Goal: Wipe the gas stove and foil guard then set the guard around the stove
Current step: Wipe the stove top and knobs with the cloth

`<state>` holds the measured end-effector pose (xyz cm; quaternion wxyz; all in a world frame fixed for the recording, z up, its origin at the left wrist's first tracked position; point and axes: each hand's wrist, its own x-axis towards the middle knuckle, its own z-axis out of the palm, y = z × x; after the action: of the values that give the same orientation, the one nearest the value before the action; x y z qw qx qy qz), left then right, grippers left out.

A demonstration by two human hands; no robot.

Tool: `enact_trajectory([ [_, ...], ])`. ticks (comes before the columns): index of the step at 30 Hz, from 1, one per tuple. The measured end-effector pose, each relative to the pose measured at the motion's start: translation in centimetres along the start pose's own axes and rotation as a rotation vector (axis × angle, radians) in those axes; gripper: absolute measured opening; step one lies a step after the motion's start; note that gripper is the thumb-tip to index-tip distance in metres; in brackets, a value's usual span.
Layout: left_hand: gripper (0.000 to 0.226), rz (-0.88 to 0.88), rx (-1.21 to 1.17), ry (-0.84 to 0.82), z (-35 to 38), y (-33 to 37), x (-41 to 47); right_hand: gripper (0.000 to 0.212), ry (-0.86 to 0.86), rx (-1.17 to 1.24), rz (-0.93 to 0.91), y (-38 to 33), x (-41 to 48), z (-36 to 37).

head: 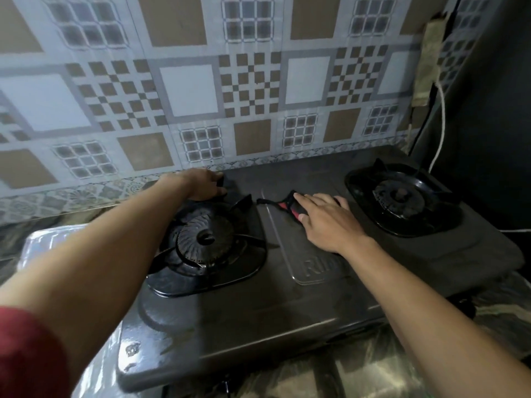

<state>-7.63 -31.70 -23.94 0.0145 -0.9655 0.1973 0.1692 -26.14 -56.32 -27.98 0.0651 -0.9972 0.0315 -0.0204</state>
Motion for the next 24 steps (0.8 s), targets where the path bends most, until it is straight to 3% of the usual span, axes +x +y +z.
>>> enact_trajectory([
  [12,0.068,0.004,0.038,-0.001,0.3,0.2,-0.3,0.051,-0.104,0.195,-0.051,-0.8,-1.8,0.7],
  [19,0.066,-0.029,0.002,0.001,0.5,0.5,-1.0,0.054,-0.090,0.117,0.117,-0.8,-0.1,0.7],
  [24,0.067,-0.027,0.010,0.000,0.3,0.9,-0.9,0.054,-0.129,0.107,0.061,-1.7,-1.5,0.7],
])
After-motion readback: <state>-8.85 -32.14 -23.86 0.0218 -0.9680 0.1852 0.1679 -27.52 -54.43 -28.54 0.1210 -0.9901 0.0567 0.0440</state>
